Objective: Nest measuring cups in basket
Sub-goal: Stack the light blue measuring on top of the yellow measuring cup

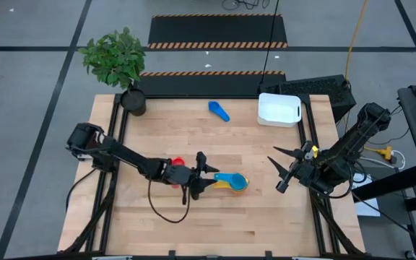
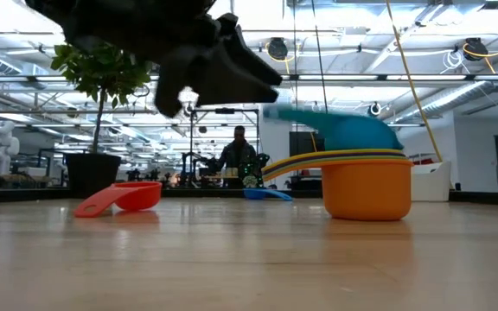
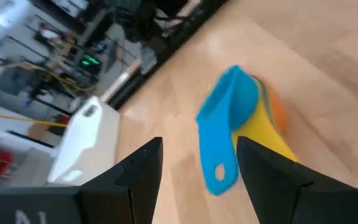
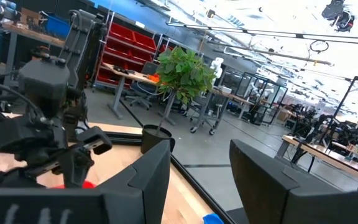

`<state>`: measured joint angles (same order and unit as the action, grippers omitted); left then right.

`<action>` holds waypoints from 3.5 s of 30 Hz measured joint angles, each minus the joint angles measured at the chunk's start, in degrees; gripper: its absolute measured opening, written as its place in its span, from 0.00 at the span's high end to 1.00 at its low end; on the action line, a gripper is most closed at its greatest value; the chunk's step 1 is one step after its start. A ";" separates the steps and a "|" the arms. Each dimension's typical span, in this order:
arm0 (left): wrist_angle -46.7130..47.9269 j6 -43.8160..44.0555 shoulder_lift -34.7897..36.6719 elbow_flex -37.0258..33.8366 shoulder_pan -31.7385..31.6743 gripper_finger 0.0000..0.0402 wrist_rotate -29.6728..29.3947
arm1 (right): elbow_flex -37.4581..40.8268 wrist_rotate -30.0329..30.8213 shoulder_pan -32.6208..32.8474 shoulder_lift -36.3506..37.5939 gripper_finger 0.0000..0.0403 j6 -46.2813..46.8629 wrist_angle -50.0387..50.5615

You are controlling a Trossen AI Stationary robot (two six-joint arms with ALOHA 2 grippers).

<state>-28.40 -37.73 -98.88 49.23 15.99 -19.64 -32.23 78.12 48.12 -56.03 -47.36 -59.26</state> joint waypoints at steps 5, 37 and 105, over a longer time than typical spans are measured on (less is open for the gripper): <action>2.35 1.24 0.36 -0.02 0.00 0.48 1.79 | 0.00 -0.01 0.00 0.00 0.60 0.01 0.01; 10.45 24.41 -1.67 -0.07 -12.92 0.48 8.92 | 0.00 -0.01 0.00 -0.02 0.60 0.01 -0.01; -0.33 25.85 -9.83 -0.02 -11.19 0.48 22.84 | 0.00 -0.01 0.00 0.00 0.60 -0.23 0.01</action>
<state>-28.74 -11.88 -108.71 49.21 4.80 3.20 -32.23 78.11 48.12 -56.03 -47.59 -59.24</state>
